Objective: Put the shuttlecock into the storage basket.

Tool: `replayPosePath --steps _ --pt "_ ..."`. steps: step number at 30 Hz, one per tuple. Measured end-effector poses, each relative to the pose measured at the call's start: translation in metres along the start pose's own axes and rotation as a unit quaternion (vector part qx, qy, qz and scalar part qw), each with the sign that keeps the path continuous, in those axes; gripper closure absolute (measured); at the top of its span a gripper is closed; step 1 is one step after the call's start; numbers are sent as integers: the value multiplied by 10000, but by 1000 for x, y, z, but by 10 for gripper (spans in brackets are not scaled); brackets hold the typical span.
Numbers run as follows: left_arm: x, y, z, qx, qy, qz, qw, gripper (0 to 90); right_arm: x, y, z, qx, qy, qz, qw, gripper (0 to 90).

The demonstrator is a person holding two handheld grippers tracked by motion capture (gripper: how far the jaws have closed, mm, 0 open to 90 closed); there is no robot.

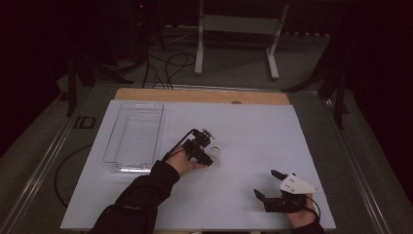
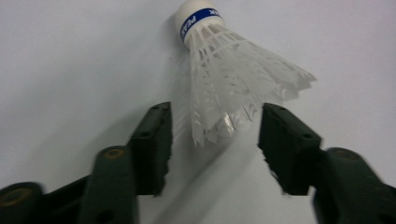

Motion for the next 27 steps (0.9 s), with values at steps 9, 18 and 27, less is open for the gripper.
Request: replayPosePath --steps 9,18,27 --pt "7 -5 2 -62 -9 41 10000 674 0 1 -1 7 5 30 10000 97" --pt "10 -9 2 -67 -85 66 9999 826 1 1 -1 23 8 44 10000 98" --pt "13 -10 5 -21 -153 139 9998 900 1 1 -1 16 25 73 10000 98"
Point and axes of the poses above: each handheld gripper's, and its own axes: x roughly forward along the jaws, y roughly out of its underside, z roughly to its left, the point moved 6 cm from there along x, roughly forward along the jaws, and after that the axes turned 12 degrees about z, right-handed, at the moved point
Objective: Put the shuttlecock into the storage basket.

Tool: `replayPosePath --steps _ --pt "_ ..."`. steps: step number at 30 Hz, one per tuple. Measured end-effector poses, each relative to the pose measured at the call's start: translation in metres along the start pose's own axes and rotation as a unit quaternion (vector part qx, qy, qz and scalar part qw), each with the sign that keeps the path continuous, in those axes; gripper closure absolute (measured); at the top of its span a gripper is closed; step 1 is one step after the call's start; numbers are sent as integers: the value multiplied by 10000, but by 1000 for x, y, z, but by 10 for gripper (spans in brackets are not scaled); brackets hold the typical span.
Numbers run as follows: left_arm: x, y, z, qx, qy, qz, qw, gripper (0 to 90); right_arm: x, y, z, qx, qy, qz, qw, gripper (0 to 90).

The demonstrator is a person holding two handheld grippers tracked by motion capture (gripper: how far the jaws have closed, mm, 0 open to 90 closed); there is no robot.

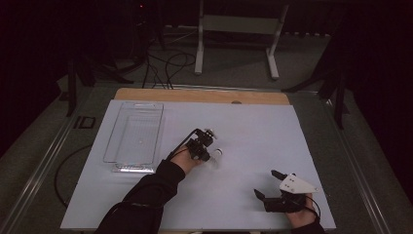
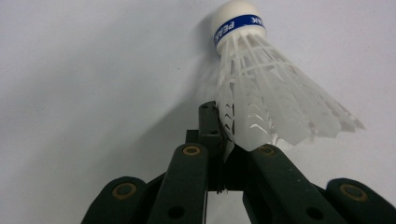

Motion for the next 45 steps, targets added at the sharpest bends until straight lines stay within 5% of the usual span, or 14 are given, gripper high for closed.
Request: replayPosePath --steps 19,32,45 --pt "-15 -2 -6 340 -66 -19 9994 900 -1 1 -2 65 -13 -9 10000 118" --pt "-37 -2 -10 474 -92 -76 9988 900 -9 -5 -4 116 111 -350 9993 87" --pt "-56 -1 -11 550 -126 -153 9983 900 -6 -3 -4 86 179 -213 9996 88"
Point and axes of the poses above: each handheld gripper's, and its own axes: x roughly forward along the jaws, y roughly out of its underside, z roughly to its left, the point moved 6 cm from there along x, roughly forward along the jaws, and after that the axes turned 12 degrees about z, right-handed, at the moved point
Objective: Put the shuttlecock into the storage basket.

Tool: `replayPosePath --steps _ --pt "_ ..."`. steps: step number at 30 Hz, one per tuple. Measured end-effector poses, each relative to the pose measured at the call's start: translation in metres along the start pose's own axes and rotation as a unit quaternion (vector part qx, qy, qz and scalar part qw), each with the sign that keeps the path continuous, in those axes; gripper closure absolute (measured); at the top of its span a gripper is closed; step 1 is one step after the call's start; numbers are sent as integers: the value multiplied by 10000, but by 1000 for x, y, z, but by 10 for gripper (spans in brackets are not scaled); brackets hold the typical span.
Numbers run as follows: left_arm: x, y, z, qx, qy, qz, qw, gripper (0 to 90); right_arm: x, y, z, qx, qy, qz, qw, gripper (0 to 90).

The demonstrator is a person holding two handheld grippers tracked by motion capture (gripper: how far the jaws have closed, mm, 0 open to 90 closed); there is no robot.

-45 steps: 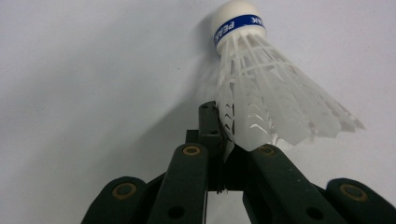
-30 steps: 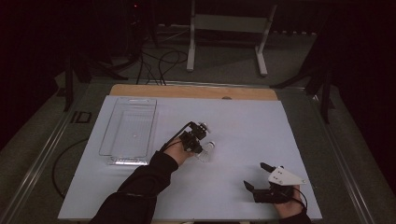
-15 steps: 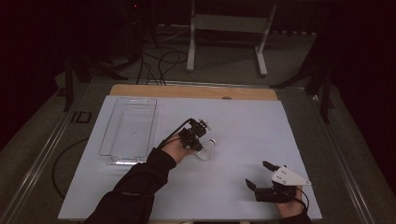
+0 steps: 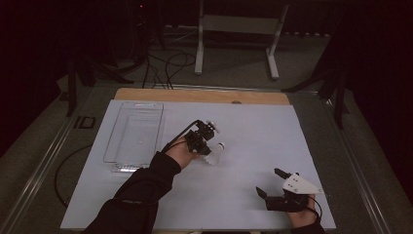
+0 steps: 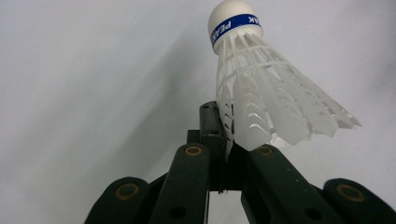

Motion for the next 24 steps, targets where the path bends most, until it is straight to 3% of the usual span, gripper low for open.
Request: replayPosePath --steps 24 --pt "-46 2 7 74 -106 -232 9996 900 2 1 1 -11 -26 78 10000 88"
Point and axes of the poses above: each handheld gripper's, and its own axes: x roughly forward along the jaws, y roughly out of its underside, z roughly to its left, the point moved 6 cm from there along x, roughly forward along the jaws, and after that the axes turned 12 degrees about z, right-handed, at the moved point
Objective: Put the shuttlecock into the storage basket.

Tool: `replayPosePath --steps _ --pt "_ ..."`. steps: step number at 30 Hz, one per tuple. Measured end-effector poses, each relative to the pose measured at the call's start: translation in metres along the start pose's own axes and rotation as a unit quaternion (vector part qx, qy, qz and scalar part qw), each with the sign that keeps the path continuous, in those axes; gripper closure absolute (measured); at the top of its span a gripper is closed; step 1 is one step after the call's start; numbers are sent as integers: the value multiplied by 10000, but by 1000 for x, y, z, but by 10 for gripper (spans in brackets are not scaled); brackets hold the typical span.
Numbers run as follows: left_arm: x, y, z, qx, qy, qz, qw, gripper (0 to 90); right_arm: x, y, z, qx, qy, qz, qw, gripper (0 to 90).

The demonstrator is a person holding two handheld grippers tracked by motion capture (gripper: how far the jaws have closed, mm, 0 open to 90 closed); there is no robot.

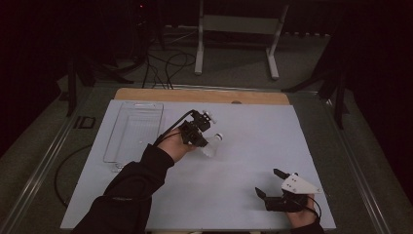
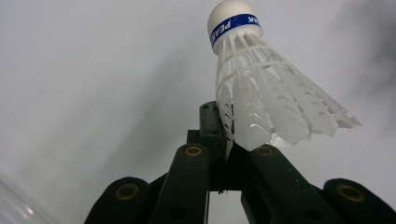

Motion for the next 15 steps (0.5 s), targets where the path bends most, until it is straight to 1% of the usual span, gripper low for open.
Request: replayPosePath --steps 2,4,6,9,11,12,15 --pt "-2 1 1 -27 6 -5 10000 900 0 0 0 14 3 10 10000 88" --pt "-9 3 5 -14 -21 4 10000 900 1 0 0 -8 -3 13 10000 88" --pt "-15 4 7 -46 -49 -43 10000 900 1 0 1 12 -4 19 10000 88" --pt "-19 5 8 -65 -68 -70 9999 900 1 0 1 9 -14 14 10000 88" --pt "-23 5 9 -56 -15 -110 9999 900 1 0 1 1 -5 21 10000 88" --pt "-28 5 11 -55 -46 -123 9999 900 2 0 1 6 -18 29 10000 89" --pt "-32 6 12 -103 -63 -173 9998 900 2 0 1 10 -21 27 10000 88"
Point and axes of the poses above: each handheld gripper's, and its own axes: x roughly forward along the jaws, y roughly out of its underside, z roughly to its left, the point moved 6 cm from there along x, roughly forward along the jaws, and after that the axes turned 12 degrees about z, right-handed, at the moved point
